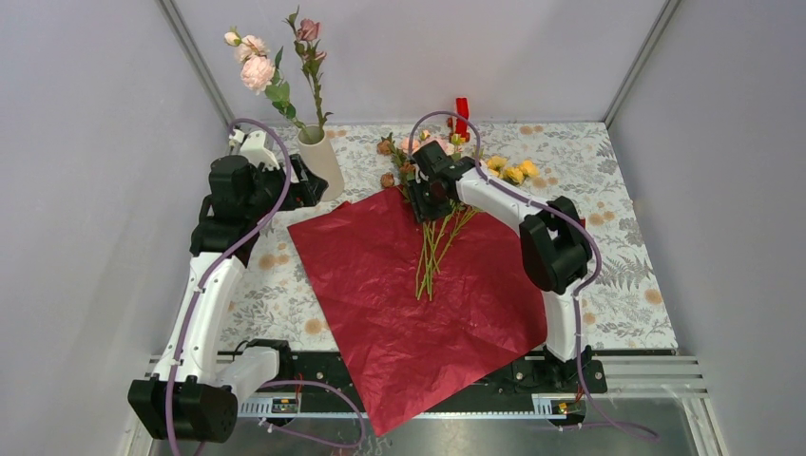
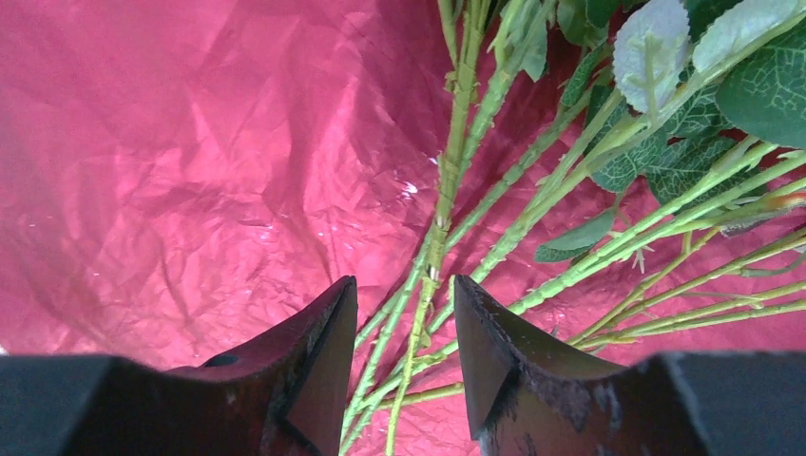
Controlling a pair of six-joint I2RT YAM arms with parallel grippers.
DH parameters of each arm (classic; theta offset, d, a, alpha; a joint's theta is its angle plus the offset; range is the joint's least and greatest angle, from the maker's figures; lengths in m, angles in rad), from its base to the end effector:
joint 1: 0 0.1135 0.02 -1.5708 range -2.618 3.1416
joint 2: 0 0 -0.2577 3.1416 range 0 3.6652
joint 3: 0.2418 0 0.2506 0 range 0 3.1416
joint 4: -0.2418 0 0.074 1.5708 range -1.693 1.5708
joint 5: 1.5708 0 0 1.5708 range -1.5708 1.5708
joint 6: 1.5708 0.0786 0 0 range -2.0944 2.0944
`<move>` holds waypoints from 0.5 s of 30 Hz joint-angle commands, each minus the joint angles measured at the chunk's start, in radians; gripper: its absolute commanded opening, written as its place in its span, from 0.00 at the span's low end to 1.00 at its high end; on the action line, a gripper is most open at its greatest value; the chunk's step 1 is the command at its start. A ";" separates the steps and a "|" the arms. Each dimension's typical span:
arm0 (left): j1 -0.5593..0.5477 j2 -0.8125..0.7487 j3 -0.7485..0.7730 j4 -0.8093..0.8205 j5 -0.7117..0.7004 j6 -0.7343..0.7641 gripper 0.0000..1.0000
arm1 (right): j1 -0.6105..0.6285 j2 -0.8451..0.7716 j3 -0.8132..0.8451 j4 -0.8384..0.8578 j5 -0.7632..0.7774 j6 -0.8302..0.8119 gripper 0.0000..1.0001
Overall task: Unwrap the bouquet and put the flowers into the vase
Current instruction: Pick up the fake flower from the wrapping paper.
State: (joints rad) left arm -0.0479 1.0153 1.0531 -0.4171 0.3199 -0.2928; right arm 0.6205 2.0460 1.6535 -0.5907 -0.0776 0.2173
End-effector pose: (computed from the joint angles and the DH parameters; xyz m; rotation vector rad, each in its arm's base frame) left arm 0.2615 -0.0373 0.3466 -0.0266 1.9676 -0.5358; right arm 0.3789 0.2783 0.1782 -0.5516 2.5462 0.4130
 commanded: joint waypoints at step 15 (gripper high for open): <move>-0.001 -0.007 0.006 0.032 0.038 -0.015 0.86 | -0.004 0.100 0.098 -0.055 0.054 -0.055 0.45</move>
State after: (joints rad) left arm -0.0479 1.0153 1.0531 -0.4171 0.3344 -0.2970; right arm 0.6197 2.1311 1.6951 -0.6254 -0.0418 0.1787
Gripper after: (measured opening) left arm 0.854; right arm 0.454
